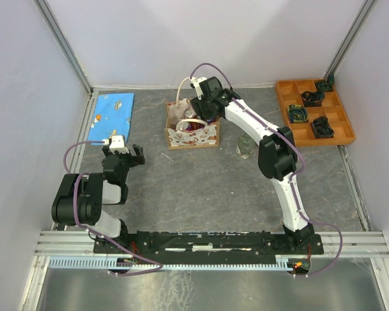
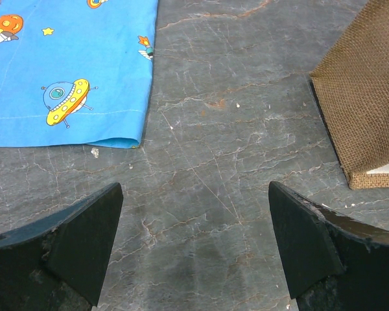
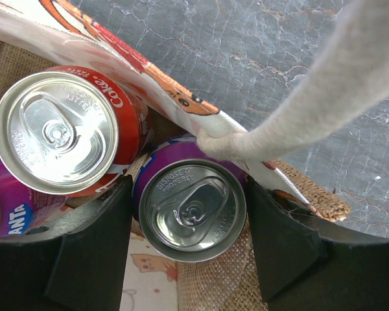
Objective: Take the beverage out of the canvas bag
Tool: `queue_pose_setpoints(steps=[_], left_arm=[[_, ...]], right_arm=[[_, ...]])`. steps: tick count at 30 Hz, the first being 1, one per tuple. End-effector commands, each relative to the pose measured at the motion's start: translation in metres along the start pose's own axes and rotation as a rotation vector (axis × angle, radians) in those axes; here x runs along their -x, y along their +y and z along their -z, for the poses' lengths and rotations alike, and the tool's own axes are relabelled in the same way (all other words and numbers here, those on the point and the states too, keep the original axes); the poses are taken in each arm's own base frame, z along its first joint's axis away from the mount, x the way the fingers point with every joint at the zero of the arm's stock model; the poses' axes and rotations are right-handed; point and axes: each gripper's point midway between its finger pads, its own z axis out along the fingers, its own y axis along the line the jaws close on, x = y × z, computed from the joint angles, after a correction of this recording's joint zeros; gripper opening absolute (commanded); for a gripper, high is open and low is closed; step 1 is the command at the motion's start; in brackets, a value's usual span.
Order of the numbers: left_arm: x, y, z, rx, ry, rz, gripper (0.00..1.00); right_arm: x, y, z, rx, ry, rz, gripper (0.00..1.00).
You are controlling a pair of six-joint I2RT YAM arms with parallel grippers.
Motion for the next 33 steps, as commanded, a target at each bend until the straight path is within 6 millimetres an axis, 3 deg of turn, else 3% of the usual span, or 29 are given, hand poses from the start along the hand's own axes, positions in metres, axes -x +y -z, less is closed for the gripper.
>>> queue_pose_setpoints(steps=[1,8,15,26,33], left_arm=[[0.02,0.001,-0.006,0.003,-0.063,-0.045,0.99],[0.02,0.001,-0.006,0.002,-0.064,-0.045,0.99],[0.02,0.001,-0.006,0.002,-0.063,-0.045,0.99],[0.02,0.001,-0.006,0.003,-0.063,-0.045,0.99],[0.02,0.001,-0.006,0.002,-0.062,-0.045,0.99]], right_arm=[[0.003,-0.011,0.004,-0.042,-0.009,-0.026,0.0],[0.076,-0.018,0.063,-0.031,-0.229,-0.087,0.0],[0.13,-0.021,0.124,-0.005,-0.393,-0.118,0.0],[0.17,-0.021,0.206,0.037,-0.578,-0.134,0.0],[0.185,-0.053,0.278,-0.108,-0.733,-0.141,0.0]])
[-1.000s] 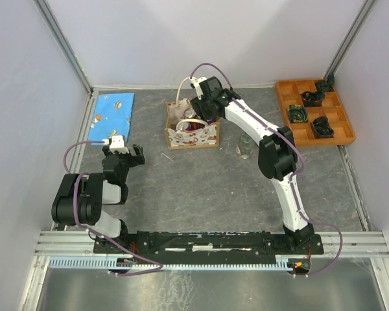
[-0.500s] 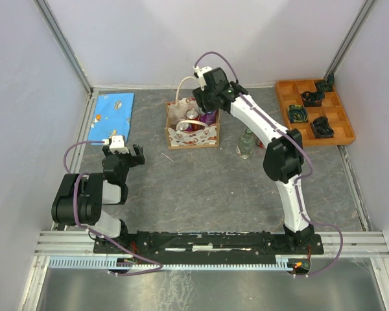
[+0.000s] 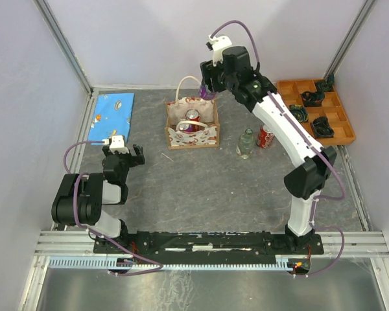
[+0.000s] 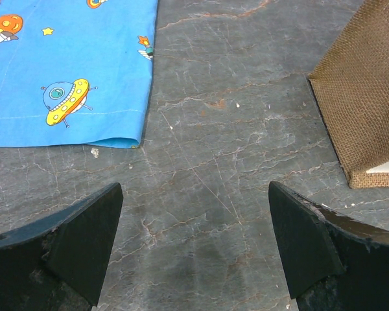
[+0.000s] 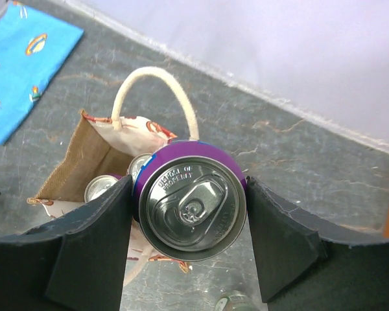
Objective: Take the beverage out of the canvas bag
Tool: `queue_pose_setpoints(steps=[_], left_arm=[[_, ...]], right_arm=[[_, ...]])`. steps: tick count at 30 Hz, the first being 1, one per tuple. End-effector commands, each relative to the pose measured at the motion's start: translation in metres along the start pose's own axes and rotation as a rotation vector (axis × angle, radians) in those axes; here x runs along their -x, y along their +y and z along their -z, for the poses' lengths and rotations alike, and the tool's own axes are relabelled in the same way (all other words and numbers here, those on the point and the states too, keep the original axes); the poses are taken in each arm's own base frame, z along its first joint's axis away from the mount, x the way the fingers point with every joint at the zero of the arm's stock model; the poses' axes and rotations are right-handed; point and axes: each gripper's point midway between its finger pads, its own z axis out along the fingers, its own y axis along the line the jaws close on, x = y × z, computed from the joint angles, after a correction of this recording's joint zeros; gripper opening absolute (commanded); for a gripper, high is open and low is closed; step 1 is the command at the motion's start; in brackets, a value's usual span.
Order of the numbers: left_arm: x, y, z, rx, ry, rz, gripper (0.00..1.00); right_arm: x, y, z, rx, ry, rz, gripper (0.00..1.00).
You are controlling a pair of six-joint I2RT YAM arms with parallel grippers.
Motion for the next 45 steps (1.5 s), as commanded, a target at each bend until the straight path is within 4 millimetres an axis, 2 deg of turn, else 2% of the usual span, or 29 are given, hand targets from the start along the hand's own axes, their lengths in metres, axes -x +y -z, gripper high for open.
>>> queue_pose_setpoints(steps=[1,4,7,12,21,31,45], left_arm=[[0.02,0.001,-0.006,0.003,-0.063,-0.045,0.99],[0.02,0.0,-0.006,0.001,-0.062,-0.045,0.99],[0.02,0.001,-0.006,0.002,-0.062,-0.045,0.99],[0.019,0.001,-0.006,0.003,-0.061,-0.045,0.99],[0.02,0.001,-0.006,0.002,-0.062,-0.045,0.99],[0.02,0.001,-0.006,0.002,-0.062,-0.045,0.99],[0.02,0.001,-0.006,0.003,-0.062,-0.045,0.99]], right_arm=[[0.1,-0.031,0.071,-0.145,-0.325,-0.002,0.0],[0.094,-0.055,0.079,-0.274,-0.306,0.025,0.0],[0.075,-0.072,0.074,-0.372,-0.233,0.052,0.0],[0.029,-0.087,0.055,-0.411,-0.109,0.017,0.0],[-0.047,-0.129,0.029,-0.404,0.076,-0.148,0.0],[-0.11,-0.126,-0.005,-0.356,0.192,-0.154,0.0],[-0.16,-0.119,-0.036,-0.326,0.281,-0.159,0.0]])
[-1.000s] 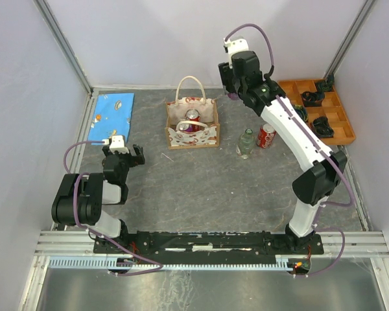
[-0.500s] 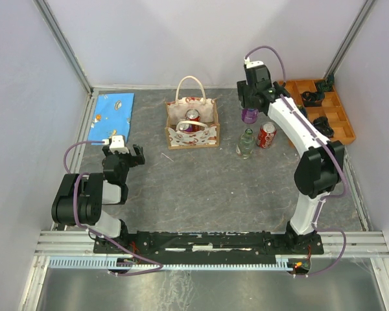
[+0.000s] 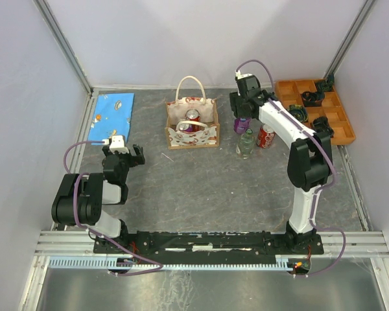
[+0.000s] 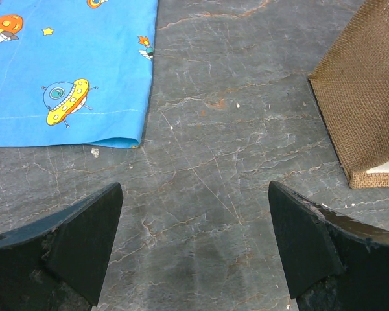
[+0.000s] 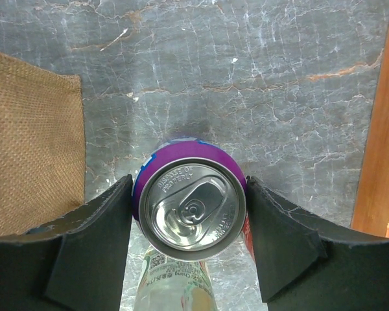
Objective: Take the beverage out of the canvas bag
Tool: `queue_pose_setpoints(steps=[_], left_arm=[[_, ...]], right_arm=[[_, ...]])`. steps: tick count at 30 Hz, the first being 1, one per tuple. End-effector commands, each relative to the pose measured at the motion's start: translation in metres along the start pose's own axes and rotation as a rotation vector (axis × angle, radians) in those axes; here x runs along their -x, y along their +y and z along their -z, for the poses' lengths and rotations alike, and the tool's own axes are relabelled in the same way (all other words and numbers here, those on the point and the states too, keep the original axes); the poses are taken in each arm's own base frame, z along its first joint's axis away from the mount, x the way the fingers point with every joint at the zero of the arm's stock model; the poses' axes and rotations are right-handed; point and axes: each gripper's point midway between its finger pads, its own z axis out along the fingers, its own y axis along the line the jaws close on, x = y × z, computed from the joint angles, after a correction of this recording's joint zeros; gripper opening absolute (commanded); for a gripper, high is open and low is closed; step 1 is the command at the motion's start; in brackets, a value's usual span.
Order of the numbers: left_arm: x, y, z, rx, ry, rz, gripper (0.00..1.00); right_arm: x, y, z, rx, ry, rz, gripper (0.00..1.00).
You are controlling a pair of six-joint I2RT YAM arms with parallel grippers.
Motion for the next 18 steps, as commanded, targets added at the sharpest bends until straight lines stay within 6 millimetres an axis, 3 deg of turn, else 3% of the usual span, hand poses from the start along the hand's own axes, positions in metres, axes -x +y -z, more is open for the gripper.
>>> queue_pose_setpoints(steps=[1,13,15,18], left_arm=[[0.02,0.001,-0.006,0.003,-0.063,-0.045,0.99],[0.02,0.001,-0.006,0.002,-0.062,-0.045,0.99],[0.02,0.001,-0.006,0.002,-0.064,-0.045,0.99],[0.02,0.001,-0.006,0.002,-0.063,-0.045,0.99]], right_arm=[[0.033,0.004,0.0,0.012,-0.119,-0.046,0.0],[0.007,-0.002,-0.019,-0.041,-0.066,-0.037,0.01],[0.002,-0.003,-0.02,-0.045,-0.059,-0.039,0.07],[-0.003,-0.005,-0.02,-0.049,-0.047,-0.036,0.24]])
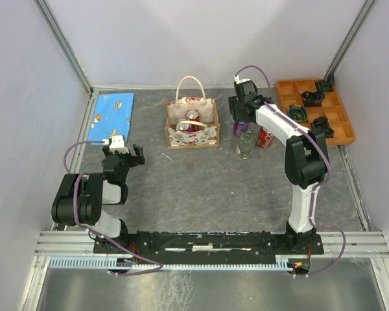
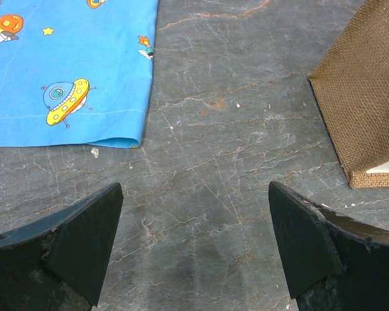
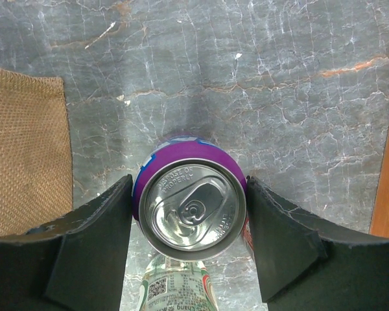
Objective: Take the beverage out of the canvas bag
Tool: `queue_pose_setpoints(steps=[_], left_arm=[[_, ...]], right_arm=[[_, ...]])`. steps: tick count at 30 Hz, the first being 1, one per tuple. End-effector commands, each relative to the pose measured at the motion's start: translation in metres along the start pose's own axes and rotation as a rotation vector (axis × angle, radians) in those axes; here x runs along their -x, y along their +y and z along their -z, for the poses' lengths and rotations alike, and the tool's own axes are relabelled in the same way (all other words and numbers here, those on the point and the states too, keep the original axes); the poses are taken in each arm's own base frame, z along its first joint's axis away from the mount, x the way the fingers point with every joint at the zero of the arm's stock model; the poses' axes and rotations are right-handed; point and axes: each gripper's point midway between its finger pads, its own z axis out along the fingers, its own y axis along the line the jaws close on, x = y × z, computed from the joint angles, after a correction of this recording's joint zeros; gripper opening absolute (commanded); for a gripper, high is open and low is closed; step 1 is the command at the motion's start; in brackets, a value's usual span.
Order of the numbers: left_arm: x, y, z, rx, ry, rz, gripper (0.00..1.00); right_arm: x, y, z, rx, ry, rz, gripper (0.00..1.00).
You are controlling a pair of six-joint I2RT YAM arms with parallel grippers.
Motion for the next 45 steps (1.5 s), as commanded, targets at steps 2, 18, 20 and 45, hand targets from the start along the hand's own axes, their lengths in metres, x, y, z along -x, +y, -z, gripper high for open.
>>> queue_pose_setpoints(steps=[2,18,20,45], left_arm=[[0.019,0.001,-0.006,0.002,-0.061,-0.045,0.99],[0.019,0.001,-0.006,0.003,-0.061,-0.045,0.99],[0.02,0.001,-0.006,0.002,-0.062,-0.045,0.99],[0.019,0.001,-0.006,0.002,-0.061,-0.045,0.99]], right_arm=[[0.017,-0.006,0.009,-0.026,-0.072,-0.03,0.46],[0.059,-0.011,0.038,-0.037,-0.169,-0.051,0.93],[0.076,-0.011,0.052,-0.03,-0.213,-0.055,0.93],[0.142,0.147,0.137,0.419,-0.389,0.046,0.82]])
